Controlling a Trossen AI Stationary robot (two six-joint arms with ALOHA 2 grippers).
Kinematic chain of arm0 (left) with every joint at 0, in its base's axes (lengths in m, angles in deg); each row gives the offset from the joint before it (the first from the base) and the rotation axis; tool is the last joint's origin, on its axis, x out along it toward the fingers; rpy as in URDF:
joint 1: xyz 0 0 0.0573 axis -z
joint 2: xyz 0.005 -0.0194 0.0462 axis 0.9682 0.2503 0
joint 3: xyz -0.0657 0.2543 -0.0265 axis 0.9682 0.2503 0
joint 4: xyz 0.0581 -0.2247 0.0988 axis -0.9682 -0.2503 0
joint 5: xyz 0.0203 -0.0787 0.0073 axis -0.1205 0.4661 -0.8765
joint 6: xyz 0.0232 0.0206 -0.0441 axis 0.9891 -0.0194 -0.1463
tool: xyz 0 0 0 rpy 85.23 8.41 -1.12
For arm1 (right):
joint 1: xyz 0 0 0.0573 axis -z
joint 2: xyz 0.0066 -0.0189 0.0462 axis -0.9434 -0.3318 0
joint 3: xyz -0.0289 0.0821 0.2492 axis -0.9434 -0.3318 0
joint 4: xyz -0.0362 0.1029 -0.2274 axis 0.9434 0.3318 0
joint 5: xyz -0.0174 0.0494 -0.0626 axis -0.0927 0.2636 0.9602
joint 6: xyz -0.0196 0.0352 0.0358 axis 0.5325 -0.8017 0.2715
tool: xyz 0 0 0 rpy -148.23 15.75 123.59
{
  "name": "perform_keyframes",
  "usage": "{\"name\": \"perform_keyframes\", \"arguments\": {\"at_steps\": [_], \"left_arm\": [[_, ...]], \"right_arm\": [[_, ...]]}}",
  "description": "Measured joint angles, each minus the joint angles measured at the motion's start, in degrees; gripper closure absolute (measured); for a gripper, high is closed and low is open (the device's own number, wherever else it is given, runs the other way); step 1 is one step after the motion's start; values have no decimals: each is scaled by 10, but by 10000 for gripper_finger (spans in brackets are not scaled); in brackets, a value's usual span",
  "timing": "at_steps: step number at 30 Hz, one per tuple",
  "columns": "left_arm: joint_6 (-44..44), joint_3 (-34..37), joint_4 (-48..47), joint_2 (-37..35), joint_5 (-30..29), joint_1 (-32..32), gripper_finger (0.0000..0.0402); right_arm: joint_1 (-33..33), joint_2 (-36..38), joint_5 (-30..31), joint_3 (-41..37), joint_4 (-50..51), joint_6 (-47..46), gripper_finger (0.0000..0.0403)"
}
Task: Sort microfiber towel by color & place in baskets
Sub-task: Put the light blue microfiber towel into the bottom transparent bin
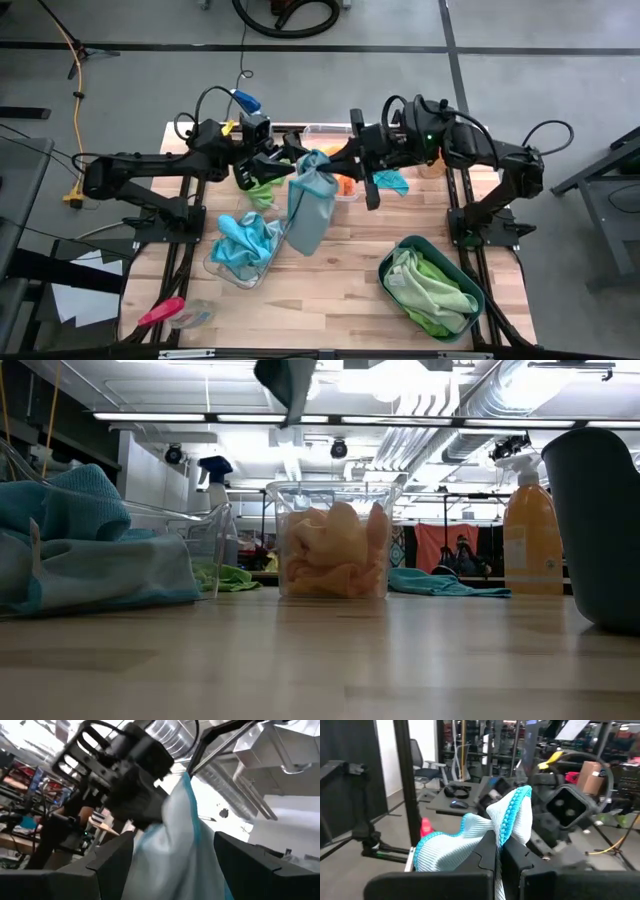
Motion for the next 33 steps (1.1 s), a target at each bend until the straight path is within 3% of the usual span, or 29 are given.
{"name": "perform_keyframes", "arguments": {"at_steps": [12,19,33], "left_arm": [[17,0,-4,42,-3,22,135],[11,0,57,57,-3,30,135],[52,0,45,84,-3,30,137]], "right_arm": [[25,-3,8,0,-76,6,403],[26,-3,49,0,-50,11,403],[26,-40,48,-1,-84,10,403]]}}
